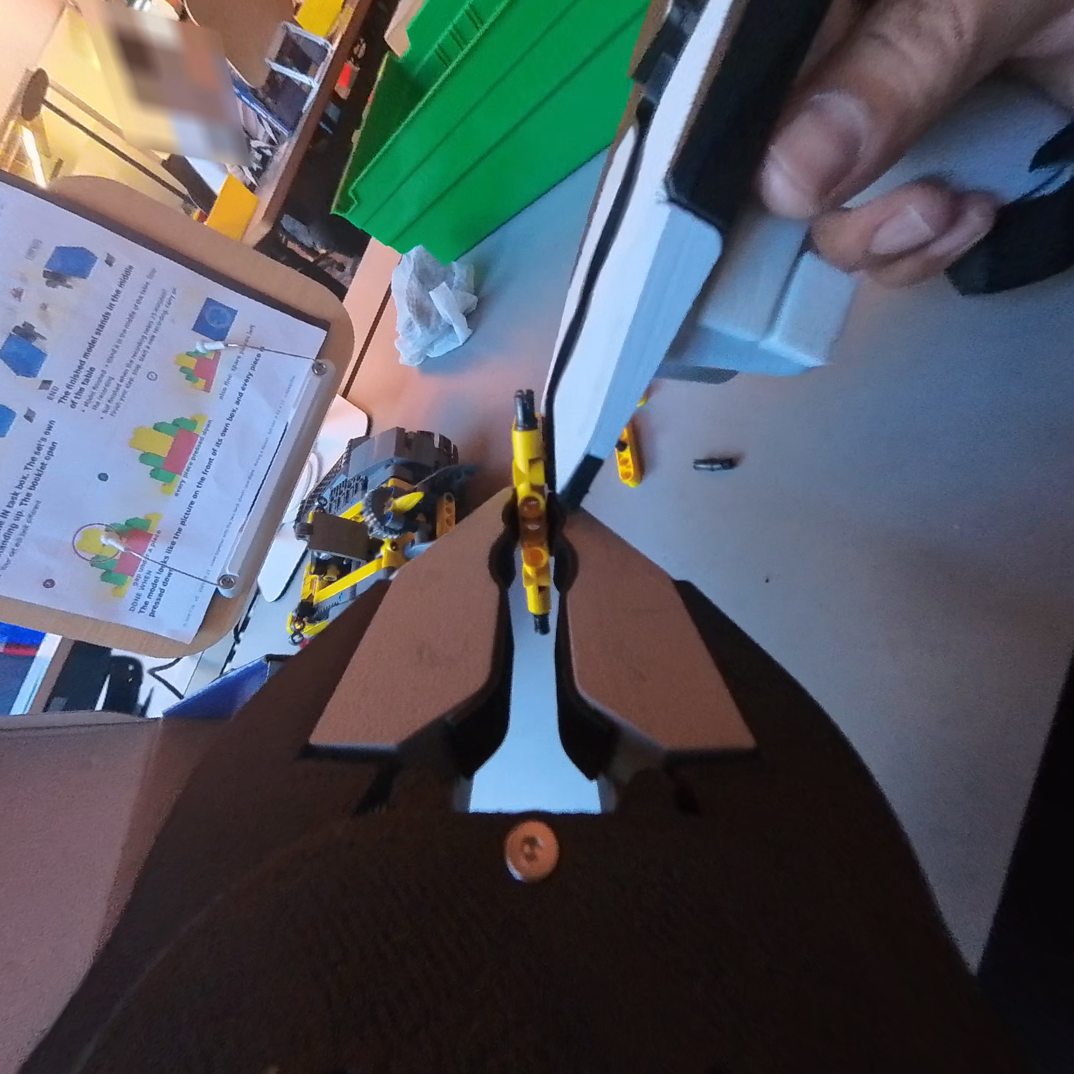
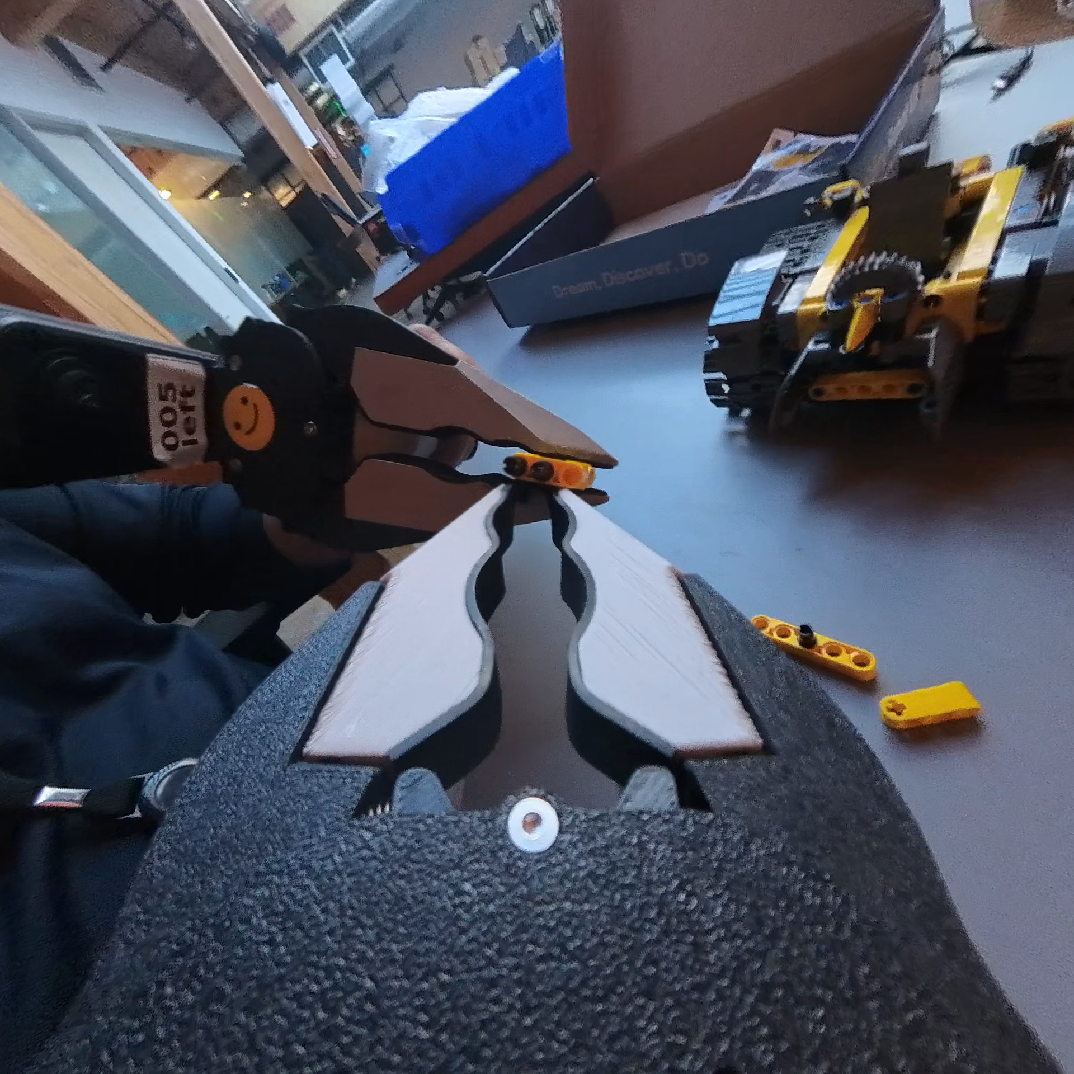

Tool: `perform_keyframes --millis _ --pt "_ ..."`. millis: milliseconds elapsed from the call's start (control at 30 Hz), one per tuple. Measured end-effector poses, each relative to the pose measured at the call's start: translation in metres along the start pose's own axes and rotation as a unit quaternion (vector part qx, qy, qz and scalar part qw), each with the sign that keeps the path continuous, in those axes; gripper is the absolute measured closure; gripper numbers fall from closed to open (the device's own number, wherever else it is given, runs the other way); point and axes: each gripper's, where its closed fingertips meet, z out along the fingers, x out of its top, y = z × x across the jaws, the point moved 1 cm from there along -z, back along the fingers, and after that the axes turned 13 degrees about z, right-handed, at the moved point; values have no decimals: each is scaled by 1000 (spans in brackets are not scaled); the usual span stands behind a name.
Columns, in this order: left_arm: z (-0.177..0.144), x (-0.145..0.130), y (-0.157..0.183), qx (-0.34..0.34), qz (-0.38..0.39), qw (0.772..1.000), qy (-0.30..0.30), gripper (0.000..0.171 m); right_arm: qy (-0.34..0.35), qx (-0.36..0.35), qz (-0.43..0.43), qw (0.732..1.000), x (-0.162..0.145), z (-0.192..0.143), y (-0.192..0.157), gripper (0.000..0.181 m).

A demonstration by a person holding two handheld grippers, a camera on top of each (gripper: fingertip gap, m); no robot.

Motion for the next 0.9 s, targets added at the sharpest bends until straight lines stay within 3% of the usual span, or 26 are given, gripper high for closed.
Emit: perform_keyframes --millis 67,300,400,633,767,900 --pt "-2 2 -2 1 -2 1000 7 166 7 8 -6 1000 2 -3 -4 178" --pt "-6 6 -4 -25 -36 998 45 166 8 14 -7 1000 5 -9 -5 178" --pt "-7 7 -5 -5 1 999 34 166 6 33 17 999 3 -6 -7 172" --pt "-8 6 -4 23 69 997 18 166 19 76 84 993 3 -4 -7 179" --pt "-9 3 2 -22 61 998 15 166 -17 31 -5 999 -7 -2 -6 180" --pt "-9 -5 7 -44 89 995 -12 166 -130 -57 -117 983 -21 0 5 181"
